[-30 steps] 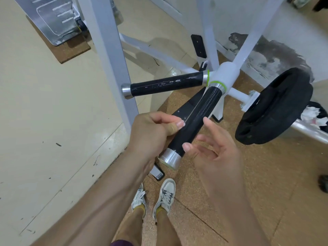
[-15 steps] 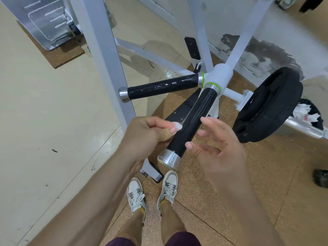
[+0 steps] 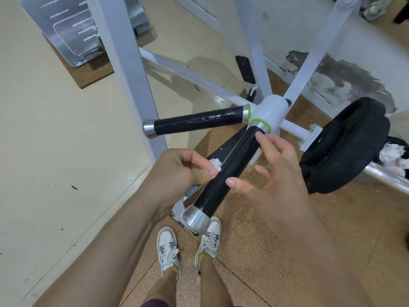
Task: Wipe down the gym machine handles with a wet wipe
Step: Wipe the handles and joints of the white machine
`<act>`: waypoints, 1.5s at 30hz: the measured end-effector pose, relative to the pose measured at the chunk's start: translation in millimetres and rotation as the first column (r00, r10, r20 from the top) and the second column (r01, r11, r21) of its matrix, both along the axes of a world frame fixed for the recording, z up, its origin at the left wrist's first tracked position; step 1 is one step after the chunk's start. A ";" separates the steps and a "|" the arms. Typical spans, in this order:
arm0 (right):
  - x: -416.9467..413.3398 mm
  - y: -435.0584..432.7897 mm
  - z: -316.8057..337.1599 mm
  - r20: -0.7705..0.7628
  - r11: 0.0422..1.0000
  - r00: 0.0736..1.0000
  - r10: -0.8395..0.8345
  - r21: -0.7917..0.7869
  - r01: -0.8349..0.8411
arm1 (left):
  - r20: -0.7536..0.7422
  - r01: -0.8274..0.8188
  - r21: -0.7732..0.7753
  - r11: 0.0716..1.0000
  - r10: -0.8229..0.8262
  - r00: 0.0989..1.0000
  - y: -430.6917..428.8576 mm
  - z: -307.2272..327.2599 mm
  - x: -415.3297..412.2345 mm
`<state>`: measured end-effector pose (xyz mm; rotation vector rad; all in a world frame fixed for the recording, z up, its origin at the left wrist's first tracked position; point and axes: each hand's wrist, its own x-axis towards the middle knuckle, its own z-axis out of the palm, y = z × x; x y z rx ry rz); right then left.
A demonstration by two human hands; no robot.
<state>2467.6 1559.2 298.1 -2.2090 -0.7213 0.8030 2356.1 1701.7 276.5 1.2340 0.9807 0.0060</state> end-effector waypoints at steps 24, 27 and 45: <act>17.2 1.3 -13.8 -0.262 0.920 0.937 -0.230 0.255 0.298 | -0.020 -0.054 -0.128 0.990 0.052 0.998 9.0 -4.2 53.0; 16.8 2.8 -13.3 -0.273 0.919 0.933 -0.236 0.251 0.306 | 0.016 -0.170 -0.078 0.982 0.172 0.985 2.0 -6.4 70.7; 27.8 -4.1 -11.9 -0.313 0.930 0.930 -0.193 0.244 0.276 | 0.080 -0.086 -0.080 0.993 0.092 0.993 -3.0 -6.5 76.6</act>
